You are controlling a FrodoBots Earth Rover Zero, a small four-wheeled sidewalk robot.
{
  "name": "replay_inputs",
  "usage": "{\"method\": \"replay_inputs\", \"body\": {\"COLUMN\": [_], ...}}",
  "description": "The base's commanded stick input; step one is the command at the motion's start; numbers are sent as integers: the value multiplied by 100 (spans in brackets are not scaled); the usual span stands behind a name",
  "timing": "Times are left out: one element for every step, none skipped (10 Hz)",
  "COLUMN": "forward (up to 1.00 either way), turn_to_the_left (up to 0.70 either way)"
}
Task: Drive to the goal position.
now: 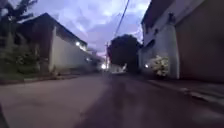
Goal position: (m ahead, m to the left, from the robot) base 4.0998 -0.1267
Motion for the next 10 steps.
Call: {"method": "replay_inputs", "body": {"forward": [70, 70, 70, 70, 70, 70, 70, 70, 70, 70], "turn_to_the_left": [0, 0, 0, 0, 0, 0, 0, 0, 0, 0]}}
